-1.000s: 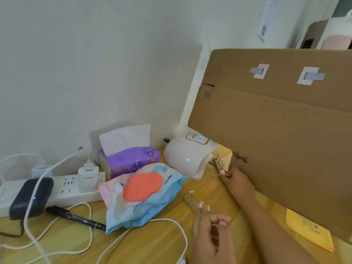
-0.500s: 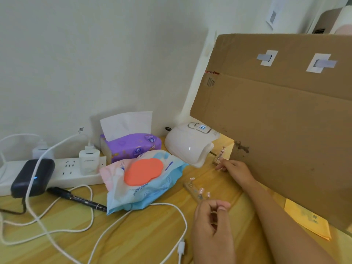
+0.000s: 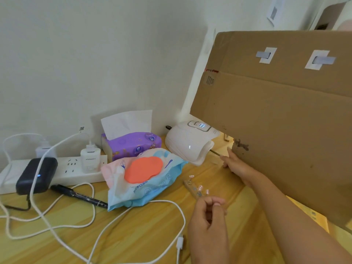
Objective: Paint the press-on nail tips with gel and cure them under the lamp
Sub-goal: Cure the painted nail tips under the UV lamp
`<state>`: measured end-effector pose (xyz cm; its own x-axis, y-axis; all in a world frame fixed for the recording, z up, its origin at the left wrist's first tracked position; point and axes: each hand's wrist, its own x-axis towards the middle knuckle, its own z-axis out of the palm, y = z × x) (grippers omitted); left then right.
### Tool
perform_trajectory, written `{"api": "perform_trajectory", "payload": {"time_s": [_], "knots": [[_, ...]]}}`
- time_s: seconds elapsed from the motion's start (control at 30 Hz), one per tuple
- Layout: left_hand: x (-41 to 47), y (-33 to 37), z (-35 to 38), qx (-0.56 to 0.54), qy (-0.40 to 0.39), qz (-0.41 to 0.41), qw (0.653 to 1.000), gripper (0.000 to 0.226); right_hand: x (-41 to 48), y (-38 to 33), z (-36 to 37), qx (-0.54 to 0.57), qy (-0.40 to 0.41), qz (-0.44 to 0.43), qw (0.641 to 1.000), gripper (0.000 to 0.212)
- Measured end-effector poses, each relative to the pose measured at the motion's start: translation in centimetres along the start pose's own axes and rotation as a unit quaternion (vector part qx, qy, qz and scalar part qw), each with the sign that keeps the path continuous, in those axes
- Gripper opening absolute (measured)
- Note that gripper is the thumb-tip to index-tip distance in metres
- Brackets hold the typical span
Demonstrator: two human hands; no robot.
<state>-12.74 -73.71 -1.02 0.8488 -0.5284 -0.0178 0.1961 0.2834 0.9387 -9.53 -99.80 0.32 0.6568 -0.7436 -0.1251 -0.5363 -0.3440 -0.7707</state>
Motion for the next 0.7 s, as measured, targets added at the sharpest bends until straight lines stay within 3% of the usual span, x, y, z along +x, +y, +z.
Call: {"api": "perform_trajectory", "payload": {"time_s": [0.1, 0.2, 0.3, 0.37, 0.43, 0.6, 0.7], "knots": [[0.2, 0.0, -0.1, -0.010, 0.006, -0.001, 1.000, 0.032, -2.3, -0.1, 0.0, -0.029, -0.025, -0.032, 0.999, 0.052], [0.3, -0.1, 0.1, -0.031, 0.008, 0.000, 0.999, 0.031, -5.8, -0.2, -0.7, -0.176, -0.021, -0.091, 0.980, 0.016], [0.6, 0.0, 0.1, -0.091, 0.038, -0.011, 0.995, 0.031, -11.3, -0.9, -0.6, -0.256, -0.130, -0.107, 0.952, 0.007], [0.9, 0.0, 0.0, -0.117, 0.060, -0.014, 0.991, 0.029, -14.8, -1.8, 0.6, -0.283, -0.176, -0.104, 0.937, 0.038], [0.9, 0.0, -0.1, -0.120, 0.067, -0.019, 0.990, 0.026, -16.3, -2.3, 2.2, -0.330, -0.133, -0.129, 0.926, 0.054], [0.6, 0.3, -0.4, -0.121, 0.061, -0.024, 0.990, 0.028, -16.3, -2.5, 4.9, -0.289, -0.018, -0.171, 0.942, 0.024], [0.7, 0.4, -0.5, -0.127, 0.061, -0.026, 0.990, 0.028, -15.8, -1.9, 3.8, -0.341, 0.024, -0.169, 0.925, 0.027]]}}
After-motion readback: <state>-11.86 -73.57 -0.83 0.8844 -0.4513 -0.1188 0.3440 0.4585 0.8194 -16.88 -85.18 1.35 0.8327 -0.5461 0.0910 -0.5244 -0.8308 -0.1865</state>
